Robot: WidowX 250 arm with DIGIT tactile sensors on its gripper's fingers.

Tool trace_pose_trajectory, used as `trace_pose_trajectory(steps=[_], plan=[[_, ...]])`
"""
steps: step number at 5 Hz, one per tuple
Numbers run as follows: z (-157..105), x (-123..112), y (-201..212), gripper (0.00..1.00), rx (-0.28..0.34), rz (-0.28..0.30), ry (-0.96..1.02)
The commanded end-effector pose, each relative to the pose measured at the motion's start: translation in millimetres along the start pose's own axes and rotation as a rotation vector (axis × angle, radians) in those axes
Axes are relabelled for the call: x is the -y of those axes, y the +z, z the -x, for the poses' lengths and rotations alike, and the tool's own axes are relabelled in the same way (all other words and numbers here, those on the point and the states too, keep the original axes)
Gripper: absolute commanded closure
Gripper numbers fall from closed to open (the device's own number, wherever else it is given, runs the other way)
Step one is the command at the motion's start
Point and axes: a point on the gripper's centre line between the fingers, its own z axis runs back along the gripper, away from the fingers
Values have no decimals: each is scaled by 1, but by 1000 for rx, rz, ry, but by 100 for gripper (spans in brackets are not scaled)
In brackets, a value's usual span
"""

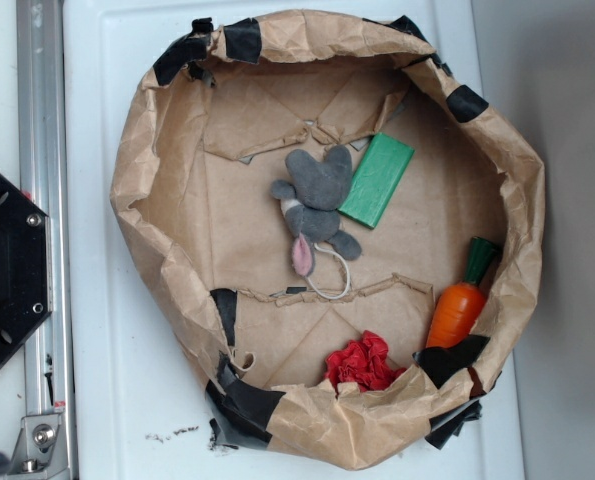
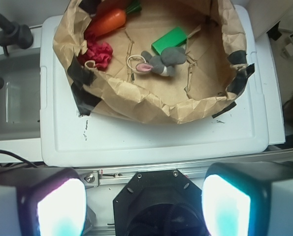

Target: Grab the red paper.

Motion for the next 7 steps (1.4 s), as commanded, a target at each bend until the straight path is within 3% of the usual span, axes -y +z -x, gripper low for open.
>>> trace_pose_trajectory(steps=[1,2,3,4,5,6,7], plan=[[0,0,0,0,0,0,0],[-49,-3,-14,0,6,102,264],[-88,-7,-34,0,-57,207,540],[-115,-14,-67,0,-111,275,810],[-116,-12,-108,0,-237,225,1063],[-118,3,-152,0,-327,175,1101],[-121,7,-182,0,-359,186,1121]])
